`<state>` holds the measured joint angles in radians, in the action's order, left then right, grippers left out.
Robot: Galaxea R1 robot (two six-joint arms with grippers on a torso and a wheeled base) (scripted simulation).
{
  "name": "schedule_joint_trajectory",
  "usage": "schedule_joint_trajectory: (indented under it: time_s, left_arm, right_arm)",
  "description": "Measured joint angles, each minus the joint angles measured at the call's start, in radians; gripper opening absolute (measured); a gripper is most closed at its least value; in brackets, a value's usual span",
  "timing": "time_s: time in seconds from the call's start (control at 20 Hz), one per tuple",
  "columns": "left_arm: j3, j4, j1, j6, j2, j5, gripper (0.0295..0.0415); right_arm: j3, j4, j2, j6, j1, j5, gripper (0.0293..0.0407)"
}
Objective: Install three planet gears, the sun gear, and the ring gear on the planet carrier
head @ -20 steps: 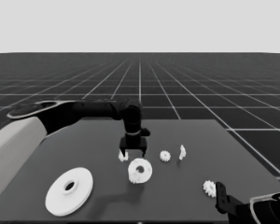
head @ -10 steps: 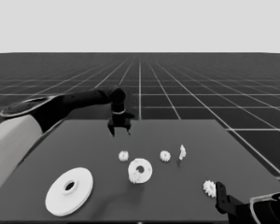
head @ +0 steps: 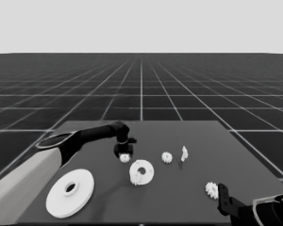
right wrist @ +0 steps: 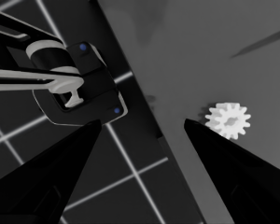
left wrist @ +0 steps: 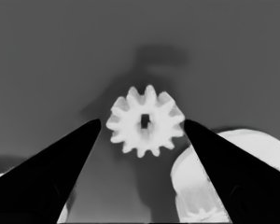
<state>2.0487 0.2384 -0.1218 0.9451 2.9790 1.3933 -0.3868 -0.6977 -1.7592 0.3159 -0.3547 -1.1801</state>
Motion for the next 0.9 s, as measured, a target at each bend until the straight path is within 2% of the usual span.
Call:
schedule_joint_trajectory:
  time_s: [0.25,0.35,0.75,0.8,0.85,0.9]
  left_arm:
    - [0.046,0.008,-0.016,-0.025,0.019,-0.018,0.0383]
    - [0.05,0.01,-0.016,-0.026,0.02,-0.02,0.0313]
    - [0.052,0.012,-0.016,-0.027,0.021,-0.022,0.0312]
    - [-0.178,-0.069,0.073,0.09,-0.069,0.093,0.0312]
    - [-0.232,-0.149,0.186,0.119,-0.089,0.14,0.0313]
    - [-0.227,-0.201,0.253,0.117,-0.086,0.162,0.0313]
  right_arm:
    - [0.0,0.0,0.0,0.0,0.0,0.0,0.0385]
    - [0.0,0.0,0.0,0.0,0.0,0.0,0.0385]
    - [0.0,0.0,0.0,0.0,0.0,0.0,0.0385]
    - [0.0,0.0,0.0,0.0,0.0,0.0,0.0385]
    - [0.0,0.0,0.0,0.0,0.0,0.0,0.0385]
    - [0.0,0.0,0.0,0.0,0.0,0.0,0.0385]
